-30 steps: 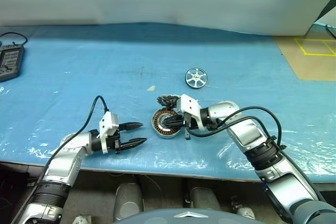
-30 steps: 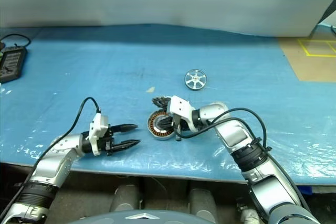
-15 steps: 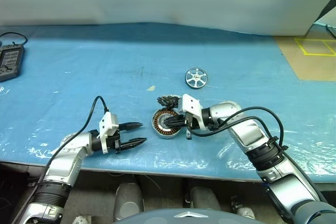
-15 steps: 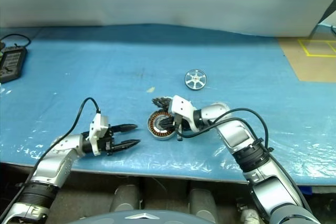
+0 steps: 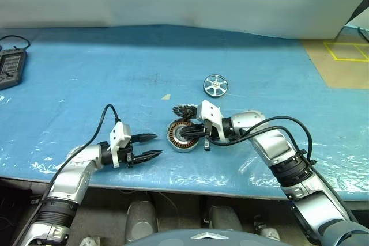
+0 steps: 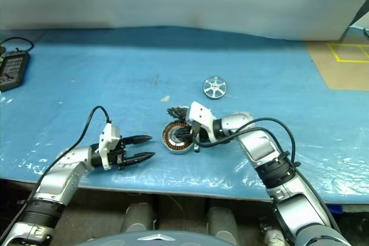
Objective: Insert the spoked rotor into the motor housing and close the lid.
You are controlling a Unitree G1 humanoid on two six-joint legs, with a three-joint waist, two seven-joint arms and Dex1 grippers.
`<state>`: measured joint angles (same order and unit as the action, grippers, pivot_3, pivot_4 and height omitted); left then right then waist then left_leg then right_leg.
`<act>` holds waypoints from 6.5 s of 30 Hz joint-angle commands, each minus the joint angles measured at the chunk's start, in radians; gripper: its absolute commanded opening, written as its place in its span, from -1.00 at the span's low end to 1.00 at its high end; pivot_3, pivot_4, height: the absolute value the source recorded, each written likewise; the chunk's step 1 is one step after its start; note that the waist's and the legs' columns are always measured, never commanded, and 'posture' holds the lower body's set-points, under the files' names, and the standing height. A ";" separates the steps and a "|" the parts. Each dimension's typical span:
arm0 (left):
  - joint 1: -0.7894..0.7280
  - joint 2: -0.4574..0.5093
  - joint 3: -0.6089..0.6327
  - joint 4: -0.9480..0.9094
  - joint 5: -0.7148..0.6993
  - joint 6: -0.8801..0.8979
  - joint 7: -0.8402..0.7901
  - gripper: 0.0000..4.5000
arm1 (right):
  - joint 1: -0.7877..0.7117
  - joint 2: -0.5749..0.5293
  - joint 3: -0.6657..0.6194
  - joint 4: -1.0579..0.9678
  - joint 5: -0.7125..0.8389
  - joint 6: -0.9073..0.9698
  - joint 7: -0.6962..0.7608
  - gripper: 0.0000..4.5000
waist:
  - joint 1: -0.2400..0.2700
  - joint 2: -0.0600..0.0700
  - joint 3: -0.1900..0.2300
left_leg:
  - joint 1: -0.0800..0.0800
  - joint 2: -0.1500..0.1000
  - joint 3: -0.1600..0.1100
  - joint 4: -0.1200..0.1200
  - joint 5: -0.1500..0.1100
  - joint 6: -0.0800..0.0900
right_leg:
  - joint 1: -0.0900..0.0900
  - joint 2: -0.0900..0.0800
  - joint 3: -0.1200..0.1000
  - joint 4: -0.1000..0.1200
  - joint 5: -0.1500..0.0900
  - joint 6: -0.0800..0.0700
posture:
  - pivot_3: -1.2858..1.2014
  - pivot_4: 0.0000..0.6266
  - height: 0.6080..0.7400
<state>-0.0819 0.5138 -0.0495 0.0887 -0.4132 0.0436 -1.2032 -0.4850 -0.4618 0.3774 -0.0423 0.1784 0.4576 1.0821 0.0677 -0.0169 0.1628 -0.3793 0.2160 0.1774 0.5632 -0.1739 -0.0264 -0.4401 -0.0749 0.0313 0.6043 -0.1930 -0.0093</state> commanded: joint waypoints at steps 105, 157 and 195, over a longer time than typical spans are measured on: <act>-0.031 -0.021 0.008 0.054 0.007 -0.067 -0.030 0.29 | -0.005 -0.297 -0.245 0.153 -0.016 -0.077 -0.096 -0.76 | -0.010 0.000 0.000 | 0.002 0.000 0.000 -0.001 -0.001 -0.001 | 0.001 0.000 0.000 0.001 -0.007 0.006 | 0.03 -0.52 1.00; -0.023 -0.033 0.002 0.022 0.024 -0.061 0.020 0.29 | -0.370 -0.069 -0.355 0.928 -0.143 -0.501 -0.169 -0.99 | -0.003 0.003 0.002 | -0.004 0.006 0.001 0.005 -0.002 -0.004 | -0.001 0.001 -0.006 0.004 -0.005 -0.007 | 0.03 -0.52 1.00; -0.013 -0.029 -0.017 0.027 0.034 -0.115 -0.040 0.29 | 0.086 -0.110 -0.175 -0.031 0.176 -0.033 0.117 -0.99 | 0.002 0.004 0.003 | 0.002 0.006 0.003 -0.002 -0.003 -0.005 | 0.000 0.001 -0.005 0.000 -0.007 -0.005 | 0.03 -0.52 1.00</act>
<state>-0.0977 0.4792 -0.0701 0.1624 -0.3697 -0.0782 -1.2522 -0.3800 -0.5812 0.2042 -0.0778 0.3555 0.4267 1.2101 0.0700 -0.0127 0.1655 -0.3772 0.2223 0.1801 0.5613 -0.1769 -0.0311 -0.4401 -0.0741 0.0261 0.6044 -0.1996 -0.0144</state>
